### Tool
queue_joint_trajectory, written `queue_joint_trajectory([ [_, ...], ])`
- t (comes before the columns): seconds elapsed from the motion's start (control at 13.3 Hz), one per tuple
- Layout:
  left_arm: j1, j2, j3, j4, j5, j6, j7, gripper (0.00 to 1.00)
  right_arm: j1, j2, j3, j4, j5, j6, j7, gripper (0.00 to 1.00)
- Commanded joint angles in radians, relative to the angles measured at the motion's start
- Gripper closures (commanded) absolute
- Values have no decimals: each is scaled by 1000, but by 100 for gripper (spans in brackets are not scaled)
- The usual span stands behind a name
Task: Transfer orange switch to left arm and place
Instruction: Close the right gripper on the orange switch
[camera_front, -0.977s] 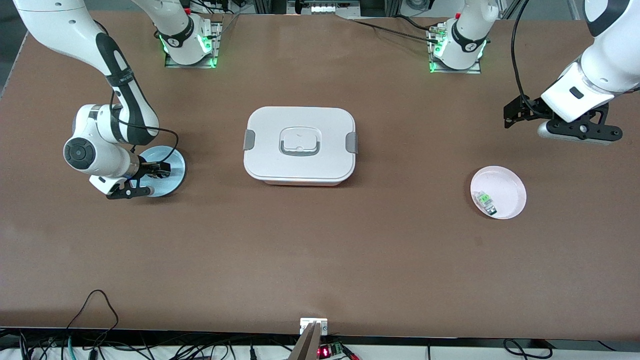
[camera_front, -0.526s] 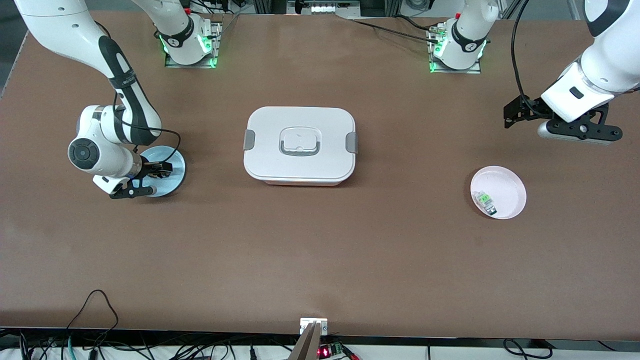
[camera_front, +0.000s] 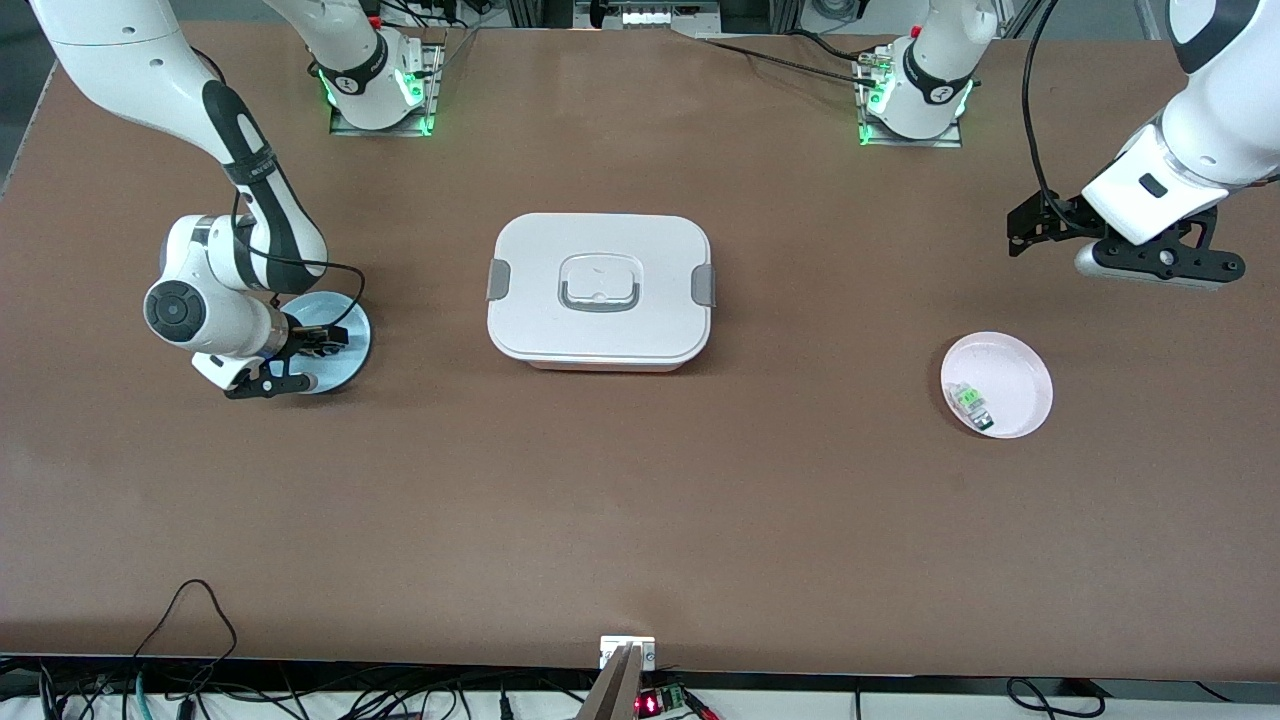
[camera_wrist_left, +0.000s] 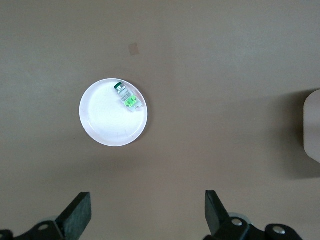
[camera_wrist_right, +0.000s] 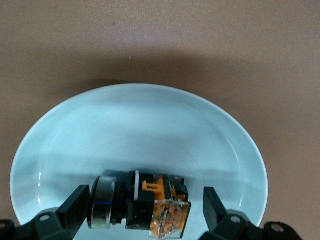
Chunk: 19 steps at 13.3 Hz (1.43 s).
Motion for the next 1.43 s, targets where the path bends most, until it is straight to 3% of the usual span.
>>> queue_joint_trajectory([
  [0.0, 4, -4, -5, 7, 6, -3, -3, 0, -8, -6, 7, -11, -1, -1, -4, 0],
  [0.53, 3, -4, -5, 13, 6, -3, -5, 0, -10, -5, 7, -29, 7, -5, 7, 1],
  [0.6, 3, -4, -5, 13, 6, -3, -5, 0, -10, -5, 7, -29, 7, -5, 5, 8],
  [0.83, 4, -3, -5, 13, 6, -5, -5, 0, -10, -6, 13, -26, 7, -13, 2, 50],
  [0.9, 3, -4, -5, 15, 6, -3, -5, 0, -10, -8, 17, -19, 13, -37, 4, 58],
  [1.05, 3, -3, -7, 15, 6, -3, -5, 0, -10, -10, 21, 12, 98, -92, -8, 66],
  [1.35, 3, 2, -8, 17, 6, -3, -5, 0, -10, -55, 48, 59, 102, -157, -13, 67],
])
